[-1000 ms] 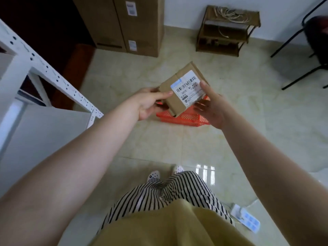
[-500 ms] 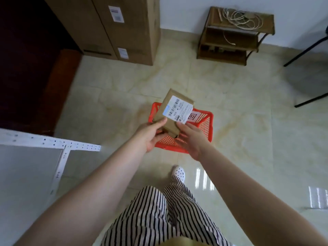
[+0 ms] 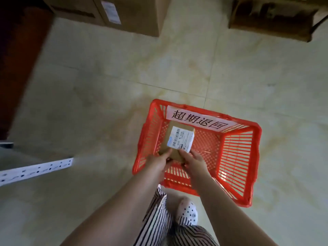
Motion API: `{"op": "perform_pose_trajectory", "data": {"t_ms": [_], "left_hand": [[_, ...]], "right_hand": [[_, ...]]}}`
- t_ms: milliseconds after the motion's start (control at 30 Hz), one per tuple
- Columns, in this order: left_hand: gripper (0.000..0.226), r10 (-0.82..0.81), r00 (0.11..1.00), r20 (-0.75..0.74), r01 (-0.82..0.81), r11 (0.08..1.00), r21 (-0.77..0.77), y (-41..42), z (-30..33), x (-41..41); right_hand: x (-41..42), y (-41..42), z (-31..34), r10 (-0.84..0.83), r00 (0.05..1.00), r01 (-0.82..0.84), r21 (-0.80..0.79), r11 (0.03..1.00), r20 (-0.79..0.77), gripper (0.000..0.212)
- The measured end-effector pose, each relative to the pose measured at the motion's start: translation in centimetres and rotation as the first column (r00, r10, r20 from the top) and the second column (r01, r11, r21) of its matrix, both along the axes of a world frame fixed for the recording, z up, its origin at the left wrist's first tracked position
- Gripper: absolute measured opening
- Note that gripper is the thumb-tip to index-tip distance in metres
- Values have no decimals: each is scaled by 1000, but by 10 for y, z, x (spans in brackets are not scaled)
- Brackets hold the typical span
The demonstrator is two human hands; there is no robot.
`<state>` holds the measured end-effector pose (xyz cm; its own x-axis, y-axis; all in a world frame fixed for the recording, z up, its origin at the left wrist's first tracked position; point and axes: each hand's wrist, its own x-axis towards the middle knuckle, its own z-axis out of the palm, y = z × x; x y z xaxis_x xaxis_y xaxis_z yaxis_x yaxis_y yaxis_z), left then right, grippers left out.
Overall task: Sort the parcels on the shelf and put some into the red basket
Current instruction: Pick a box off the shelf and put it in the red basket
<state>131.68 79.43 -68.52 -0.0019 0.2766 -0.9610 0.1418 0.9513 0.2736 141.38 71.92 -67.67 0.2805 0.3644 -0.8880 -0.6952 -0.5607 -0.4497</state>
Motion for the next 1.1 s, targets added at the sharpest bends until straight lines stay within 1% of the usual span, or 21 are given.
{"op": "perform_pose_trajectory", "data": {"t_ms": [100,133,200,267,300,367,400,467,500,533,567,600,633,767,800,833,900,967,1000,1033,1100], "left_hand": [[34,-102,990,-97,102,995,2,10,-85,1],[42,-123,986,-111,124,992,-1,14,-106,2],[66,-99,987,-130,105,994,36,18,-165,-1],[102,-97,978,-185,115,989,90,18,-232,-7],[107,-109,976,-191,131,985,110,24,-225,-1],[79,-138,965,-222,170,977,130,28,-231,4],[72,-133,965,-224,167,975,143,29,-234,6],[92,-52,984,-171,78,985,152,30,-239,8],[92,-14,988,-154,38,987,157,29,-250,6],[78,11,991,-130,9,988,154,28,-260,5],[60,2,993,-114,14,990,138,31,-257,6],[49,9,993,-120,6,992,124,34,-250,8],[49,12,992,-124,4,991,131,36,-248,9],[77,27,993,-111,-11,989,145,31,-269,5],[79,16,994,-106,-2,992,126,33,-260,5],[75,9,995,-97,2,993,114,33,-251,4],[55,-30,996,-83,35,998,49,35,-225,5],[55,-63,995,-81,60,998,-36,36,-203,0],[54,-78,995,-67,74,995,-66,36,-185,-4],[46,-87,995,-40,83,993,-87,36,-164,-8],[22,-65,997,45,69,993,-101,36,-114,-18]], "right_hand": [[1,16,-87,19,1000,-19,4,1000,19,29],[0,19,-110,19,1000,-20,12,1000,13,29],[0,28,-152,26,1000,-27,31,999,1,30],[0,36,-187,38,999,-39,49,998,2,29],[1,40,-200,43,999,-43,55,998,9,29],[1,45,-219,55,998,-57,70,996,28,33],[0,46,-226,60,998,-63,82,995,36,34],[0,50,-236,74,996,-78,82,994,48,36],[-1,51,-239,83,995,-87,75,993,49,37],[-1,53,-242,88,995,-91,68,994,47,38],[-1,54,-244,88,995,-90,63,994,47,38],[0,55,-246,91,995,-93,56,994,50,38],[0,56,-247,99,994,-102,50,994,54,37],[1,57,-249,164,983,-166,26,986,82,37],[2,57,-247,186,978,-187,8,982,99,38],[2,57,-245,202,972,-202,-18,979,116,40],[3,55,-235,227,964,-212,-115,970,137,51],[3,52,-214,268,954,-235,-221,946,133,62],[2,50,-198,277,952,-239,-248,939,128,61],[2,48,-179,274,954,-238,-254,938,121,55],[2,46,-133,238,968,-216,-214,952,82,34]]}}
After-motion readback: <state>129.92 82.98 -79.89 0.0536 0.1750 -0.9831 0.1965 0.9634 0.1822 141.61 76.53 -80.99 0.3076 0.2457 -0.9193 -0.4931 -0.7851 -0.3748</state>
